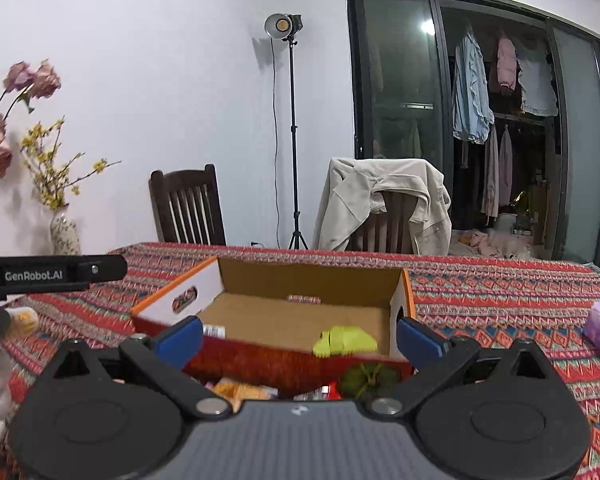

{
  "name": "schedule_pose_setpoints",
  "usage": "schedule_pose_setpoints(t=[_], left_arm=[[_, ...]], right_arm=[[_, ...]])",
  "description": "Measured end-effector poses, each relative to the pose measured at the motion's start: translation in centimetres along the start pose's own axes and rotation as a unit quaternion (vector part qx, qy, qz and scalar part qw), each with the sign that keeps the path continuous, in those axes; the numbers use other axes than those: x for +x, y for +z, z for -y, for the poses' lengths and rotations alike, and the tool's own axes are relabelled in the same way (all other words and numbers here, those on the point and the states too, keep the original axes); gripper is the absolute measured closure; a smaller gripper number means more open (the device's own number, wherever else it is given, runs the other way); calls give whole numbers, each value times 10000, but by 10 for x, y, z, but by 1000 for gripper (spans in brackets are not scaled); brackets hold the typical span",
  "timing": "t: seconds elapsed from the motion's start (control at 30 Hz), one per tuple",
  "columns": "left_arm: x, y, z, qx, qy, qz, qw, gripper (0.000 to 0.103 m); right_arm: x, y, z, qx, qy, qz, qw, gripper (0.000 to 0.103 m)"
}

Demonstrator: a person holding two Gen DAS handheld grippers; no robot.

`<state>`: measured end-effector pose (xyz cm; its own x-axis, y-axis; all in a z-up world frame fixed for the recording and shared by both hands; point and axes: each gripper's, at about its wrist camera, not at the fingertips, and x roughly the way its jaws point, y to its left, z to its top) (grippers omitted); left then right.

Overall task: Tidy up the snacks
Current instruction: 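Move both tools back over the snack pile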

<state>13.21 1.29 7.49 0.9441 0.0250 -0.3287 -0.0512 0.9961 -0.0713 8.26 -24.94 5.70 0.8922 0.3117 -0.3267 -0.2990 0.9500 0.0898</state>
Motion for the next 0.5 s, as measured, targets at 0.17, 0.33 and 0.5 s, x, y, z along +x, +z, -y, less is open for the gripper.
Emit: schedule_pose_setpoints(t=[0.17, 0.33, 0.5], left_arm=[[-14, -19, -13, 37, 88, -105, 9999, 0], [-26, -42, -22, 122, 66, -266, 9996, 0], [-30, -63, -28, 116, 34, -532, 9985, 0]], right_arm=[[-16, -19, -2, 5, 0, -133, 9999, 0], [-29, -38, 0, 32, 8, -274, 9996, 0], [-34, -55, 3, 67, -26, -496, 9987, 0]])
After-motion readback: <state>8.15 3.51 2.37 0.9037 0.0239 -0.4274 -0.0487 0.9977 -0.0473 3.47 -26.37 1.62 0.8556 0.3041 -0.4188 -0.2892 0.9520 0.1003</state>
